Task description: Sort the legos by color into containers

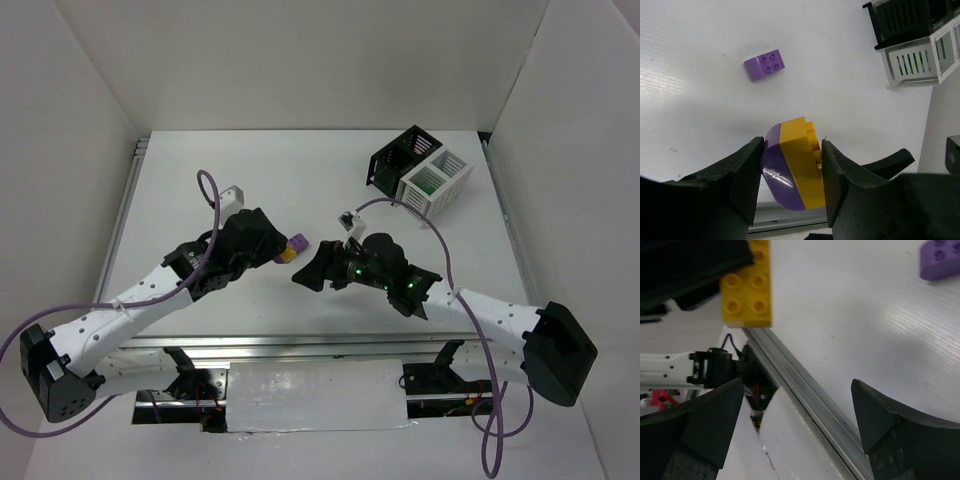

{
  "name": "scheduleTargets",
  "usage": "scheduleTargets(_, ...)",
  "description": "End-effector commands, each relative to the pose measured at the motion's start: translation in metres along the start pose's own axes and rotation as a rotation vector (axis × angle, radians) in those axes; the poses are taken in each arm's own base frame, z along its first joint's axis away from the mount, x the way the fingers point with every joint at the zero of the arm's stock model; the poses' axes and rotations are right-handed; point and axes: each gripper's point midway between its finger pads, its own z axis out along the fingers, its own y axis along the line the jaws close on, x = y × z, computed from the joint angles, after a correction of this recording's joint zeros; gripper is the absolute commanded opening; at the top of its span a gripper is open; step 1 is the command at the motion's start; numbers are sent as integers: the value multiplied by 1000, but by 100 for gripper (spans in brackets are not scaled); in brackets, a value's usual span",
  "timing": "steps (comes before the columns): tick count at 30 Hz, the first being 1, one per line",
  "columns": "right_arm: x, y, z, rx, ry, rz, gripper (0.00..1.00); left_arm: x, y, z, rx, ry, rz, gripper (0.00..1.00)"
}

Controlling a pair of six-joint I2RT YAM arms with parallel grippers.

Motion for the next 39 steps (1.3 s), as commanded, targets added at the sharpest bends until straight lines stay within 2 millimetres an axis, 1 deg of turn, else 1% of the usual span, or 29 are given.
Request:
scheduleTargets(1,-43,62,5,-210,-186,-4,94,-1,-5,-9,13,-7,22,0)
scheduleTargets(5,-47,77,12,-223,-217,-5,91,3,-8,-18,34,10,26,0)
scheduleTargets(6,-52,74,15,-200,-238,5,90,3,-10,-20,50,10,19,0)
scheduleTargets(7,-56,77,16,-207,-253,12,87,5,-12,-22,63,17,17,0)
scheduleTargets(9,-63,75,22,-177,-275,27,84,6,-16,-26,88,22,7,0)
scheduleTargets(12,-67,75,29,-166,-284,31,75,8,-20,-29,112,32,5,0)
scheduleTargets(14,-67,78,32,-175,-283,26,54,11,-21,-29,124,45,9,0)
scheduleTargets(15,-68,81,32,-194,-287,23,25,12,-21,-29,125,49,11,0)
scheduleTargets(16,-68,83,32,-205,-289,21,11,14,-22,-29,126,55,13,0)
scheduleTargets(17,-67,84,33,-211,-290,5,2,14,-22,-29,126,58,14,0)
scheduleTargets(18,-65,88,32,-235,-292,-10,0,14,-21,-29,127,59,19,0)
scheduleTargets(19,-60,94,30,-277,-273,-52,0,13,-22,-30,129,57,22,13)
scheduleTargets(20,-57,97,27,-306,-270,-71,0,10,-22,-33,128,50,27,34)
scheduleTargets(21,-51,92,24,-316,-275,-96,0,2,-22,-40,126,30,35,89)
scheduleTargets(22,-48,90,21,-328,-278,-109,0,-1,-21,-42,128,17,30,99)
scheduleTargets(23,-39,80,16,-328,-269,-115,0,-11,-23,-51,145,-7,44,99)
scheduleTargets(24,-48,80,9,-357,-307,-118,0,-18,-24,-57,163,-30,51,100)
scheduleTargets(25,-47,79,3,-381,-311,-101,0,-25,-29,-62,203,-56,83,100)
scheduleTargets(26,-43,86,-7,-446,-294,-112,0,-33,-35,-75,266,-81,92,99)
scheduleTargets(27,-47,82,-16,-474,-315,-115,0,-29,-45,-83,348,-62,127,98)
scheduleTargets(28,-41,87,-26,-520,-287,-111,0,-35,-56,-95,447,-97,186,98)
scheduleTargets(30,-42,92,-36,-560,-274,-115,0,-31,-64,-109,547,-92,242,98)
scheduleTargets(31,-45,93,-42,-577,-271,-109,0,-21,-73,-116,642,-66,277,98)
scheduleTargets(32,-46,101,-52,-613,-278,-120,0,-21,-75,-130,714,-85,336,98)
scheduleTargets(33,-43,105,-59,-641,-267,-125,0,-16,-77,-137,767,-79,365,98)
scheduleTargets(34,-45,108,-65,-655,-264,-114,0,-3,-82,-147,863,-37,408,98)
scheduleTargets(35,-47,119,-77,-690,-280,-132,0,1,-83,-155,918,-39,452,98)
scheduleTargets(37,-50,133,-96,-746,-295,-152,0,15,-84,-164,1004,2,498,98)
scheduleTargets(39,-52,144,-109,-785,-308,-171,0,21,-85,-167,1036,21,508,98)
